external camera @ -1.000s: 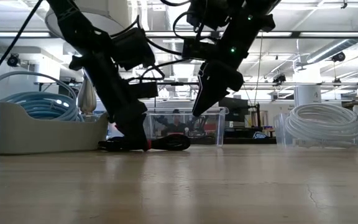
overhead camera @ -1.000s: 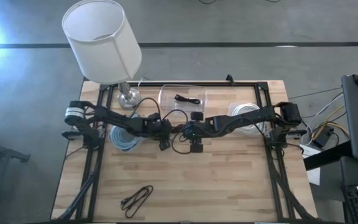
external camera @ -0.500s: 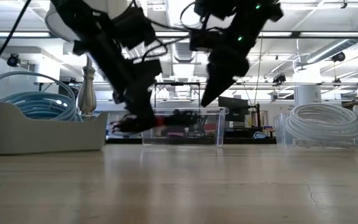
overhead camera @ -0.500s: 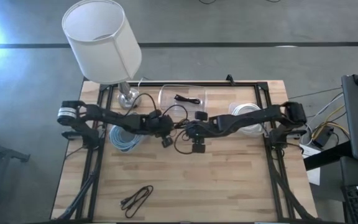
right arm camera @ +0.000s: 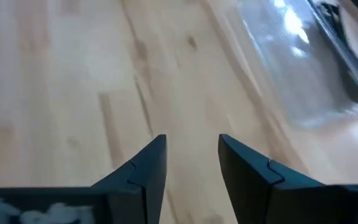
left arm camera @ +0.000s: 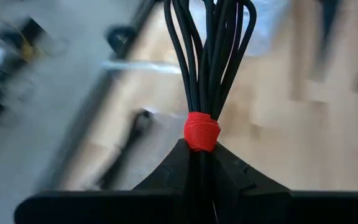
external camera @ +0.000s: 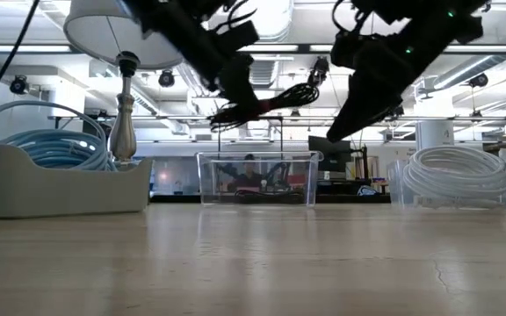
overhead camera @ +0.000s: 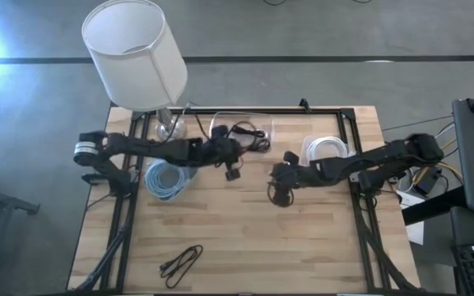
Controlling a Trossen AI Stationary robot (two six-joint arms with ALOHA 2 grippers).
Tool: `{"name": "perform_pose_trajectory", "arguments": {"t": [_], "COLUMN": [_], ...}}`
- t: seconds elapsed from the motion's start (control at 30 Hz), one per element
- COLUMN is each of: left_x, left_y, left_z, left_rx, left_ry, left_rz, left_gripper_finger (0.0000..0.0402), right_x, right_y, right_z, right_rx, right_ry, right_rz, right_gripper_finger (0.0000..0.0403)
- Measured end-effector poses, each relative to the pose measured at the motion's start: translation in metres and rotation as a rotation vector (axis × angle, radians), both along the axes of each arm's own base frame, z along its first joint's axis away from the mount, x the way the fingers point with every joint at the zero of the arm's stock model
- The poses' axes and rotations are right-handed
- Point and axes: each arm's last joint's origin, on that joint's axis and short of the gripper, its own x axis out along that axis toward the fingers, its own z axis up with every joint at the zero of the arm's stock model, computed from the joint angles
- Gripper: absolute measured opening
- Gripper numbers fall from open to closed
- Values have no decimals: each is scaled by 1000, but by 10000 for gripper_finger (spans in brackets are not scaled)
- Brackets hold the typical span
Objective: Pick & Place USB Port
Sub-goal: Put the top black USB cable into the left transparent bin
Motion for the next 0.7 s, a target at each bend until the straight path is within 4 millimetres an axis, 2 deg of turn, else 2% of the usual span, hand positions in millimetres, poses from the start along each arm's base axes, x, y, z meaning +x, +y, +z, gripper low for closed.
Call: {"name": "perform_pose_trajectory", "arguments": {"t": [0.1, 0.2, 0.43, 0.7], "left_x": [12, 22, 28, 32], "left_y": [19, 41, 85, 103], "left_z": [12, 11, -13, -44], "left_rx": [77, 77, 42, -4], "left_ry": [5, 23, 179, 268], "left_rz": [-10, 21, 115, 120], "left_gripper_finger": [39, 39, 41, 55], "right_x": [-3, -5, -4, -4], "right_y": [1, 1, 1, 1], "right_z": [-5, -8, -18, -24], "right_rx": [26, 31, 25, 12], "right_ry": [-76, -105, -64, -37], "right_rz": [30, 42, 49, 61], "right_gripper_finger": [137, 136, 134, 135]}}
